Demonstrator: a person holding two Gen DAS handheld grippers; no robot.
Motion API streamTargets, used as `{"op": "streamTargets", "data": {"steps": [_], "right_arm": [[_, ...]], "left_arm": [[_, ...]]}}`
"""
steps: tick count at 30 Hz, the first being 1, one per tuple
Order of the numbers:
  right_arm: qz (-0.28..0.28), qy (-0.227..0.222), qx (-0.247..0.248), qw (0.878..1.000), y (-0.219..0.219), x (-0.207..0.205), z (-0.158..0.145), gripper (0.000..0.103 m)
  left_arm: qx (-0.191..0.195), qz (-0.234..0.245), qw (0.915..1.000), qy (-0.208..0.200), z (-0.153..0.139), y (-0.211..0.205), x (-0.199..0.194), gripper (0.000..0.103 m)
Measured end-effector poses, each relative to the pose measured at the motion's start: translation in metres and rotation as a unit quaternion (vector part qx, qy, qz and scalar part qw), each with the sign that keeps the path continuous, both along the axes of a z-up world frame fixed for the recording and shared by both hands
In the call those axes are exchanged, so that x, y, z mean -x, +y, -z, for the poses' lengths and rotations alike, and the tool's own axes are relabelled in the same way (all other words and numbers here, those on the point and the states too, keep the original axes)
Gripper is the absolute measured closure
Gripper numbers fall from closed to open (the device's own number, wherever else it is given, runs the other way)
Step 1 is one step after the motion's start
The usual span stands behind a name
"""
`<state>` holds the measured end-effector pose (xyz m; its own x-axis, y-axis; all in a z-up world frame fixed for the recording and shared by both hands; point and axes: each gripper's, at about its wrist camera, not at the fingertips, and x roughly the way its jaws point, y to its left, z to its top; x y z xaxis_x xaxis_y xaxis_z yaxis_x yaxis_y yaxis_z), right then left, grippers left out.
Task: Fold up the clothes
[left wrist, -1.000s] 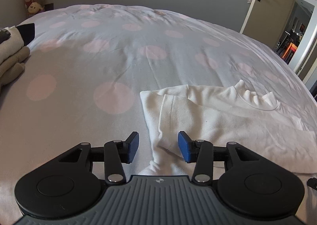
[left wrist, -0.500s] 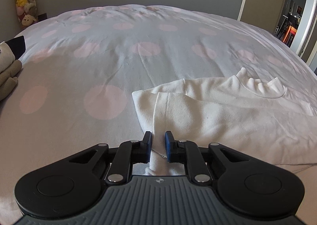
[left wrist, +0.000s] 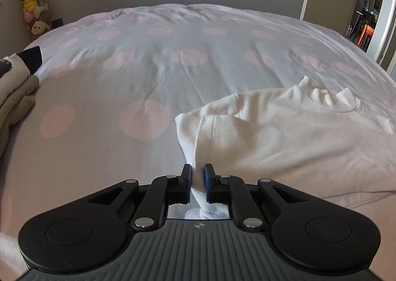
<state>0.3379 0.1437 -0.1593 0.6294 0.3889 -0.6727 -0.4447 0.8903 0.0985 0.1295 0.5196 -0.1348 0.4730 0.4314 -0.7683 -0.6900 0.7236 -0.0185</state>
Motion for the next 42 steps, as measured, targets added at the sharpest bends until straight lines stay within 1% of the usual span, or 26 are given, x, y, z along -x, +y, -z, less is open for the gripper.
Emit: {"op": "streamTargets", "data": {"steps": [4, 6, 8, 9, 10, 11, 12, 13, 15, 17, 18, 20, 21, 25, 27, 30, 32, 33, 36, 38, 40, 42], "right_arm": [[0.000, 0.002, -0.001, 1.000, -0.002, 0.000, 0.000, 0.091], [-0.001, 0.004, 0.000, 1.000, -0.001, -0.001, 0.001, 0.090], [0.000, 0.005, 0.000, 1.000, 0.000, -0.002, 0.001, 0.090], [0.000, 0.005, -0.001, 1.000, 0.001, -0.002, 0.001, 0.090], [0.001, 0.006, -0.001, 1.000, 0.001, -0.003, 0.001, 0.090], [0.002, 0.007, -0.002, 1.000, 0.001, -0.003, 0.001, 0.090], [0.001, 0.006, 0.000, 1.000, 0.002, -0.002, 0.001, 0.089], [0.001, 0.005, 0.002, 1.000, 0.002, -0.002, 0.001, 0.089], [0.001, 0.004, 0.003, 1.000, 0.003, -0.001, 0.002, 0.087], [0.001, 0.006, 0.002, 1.000, 0.003, -0.001, 0.002, 0.086], [0.001, 0.006, 0.003, 1.000, 0.003, -0.001, 0.003, 0.085], [0.000, 0.005, 0.006, 1.000, 0.004, -0.001, 0.004, 0.086], [-0.001, 0.005, 0.009, 1.000, 0.005, -0.001, 0.005, 0.087], [-0.004, 0.002, 0.018, 1.000, 0.006, -0.001, 0.008, 0.087], [-0.003, 0.003, 0.018, 1.000, 0.006, -0.002, 0.008, 0.087], [-0.004, 0.002, 0.014, 1.000, 0.005, -0.001, 0.007, 0.086], [-0.006, 0.002, 0.009, 1.000, 0.002, 0.000, 0.006, 0.085], [-0.005, 0.002, 0.007, 1.000, 0.001, 0.001, 0.004, 0.082], [-0.001, -0.009, 0.000, 1.000, -0.002, 0.008, -0.003, 0.077], [-0.004, -0.017, -0.004, 1.000, -0.003, 0.014, -0.005, 0.071], [-0.010, -0.021, -0.013, 1.000, -0.005, 0.020, -0.007, 0.069], [-0.027, -0.023, -0.035, 0.999, -0.005, 0.028, -0.007, 0.060]], "left_arm": [[0.000, 0.011, 0.9999, -0.001, 0.009, 0.004, -0.003, 0.092], [0.006, 0.014, 0.9998, -0.010, 0.006, 0.008, -0.002, 0.091], [0.011, 0.009, 0.9997, -0.022, -0.001, 0.015, 0.002, 0.083], [0.013, 0.006, 0.9995, -0.027, -0.004, 0.018, 0.003, 0.076], [0.014, 0.001, 0.9995, -0.029, -0.006, 0.023, 0.003, 0.073], [0.020, -0.004, 0.9994, -0.028, -0.006, 0.031, 0.001, 0.066], [0.025, -0.009, 0.9993, -0.026, -0.005, 0.038, -0.001, 0.063], [0.033, -0.014, 0.9990, -0.026, -0.005, 0.045, -0.003, 0.063], [0.065, -0.025, 0.9971, -0.032, 0.001, 0.059, -0.009, 0.062], [0.054, -0.022, 0.9979, -0.027, 0.003, 0.059, -0.016, 0.062], [0.049, -0.021, 0.9983, -0.024, 0.004, 0.059, -0.020, 0.063], [0.039, -0.019, 0.9989, -0.019, 0.005, 0.060, -0.028, 0.083], [0.034, -0.017, 0.9991, -0.016, 0.006, 0.060, -0.031, 0.100], [0.015, -0.012, 0.9998, -0.004, 0.009, 0.061, -0.046, 0.100], [0.011, -0.009, 0.9999, 0.009, 0.012, 0.060, -0.049, 0.100], [-0.008, -0.009, 0.9997, 0.020, 0.006, 0.051, -0.044, 0.094], [-0.026, -0.012, 0.9995, 0.017, -0.003, 0.038, -0.031, 0.094], [-0.034, -0.010, 0.9993, 0.015, -0.008, 0.030, -0.023, 0.094], [-0.058, 0.017, 0.9979, 0.020, -0.020, -0.007, 0.006, 0.090], [-0.072, 0.034, 0.9964, 0.029, -0.025, -0.038, 0.026, 0.090], [-0.084, 0.050, 0.9945, 0.038, -0.028, -0.069, 0.045, 0.087], [-0.092, 0.061, 0.9927, 0.048, -0.030, -0.096, 0.063, 0.084]]}}
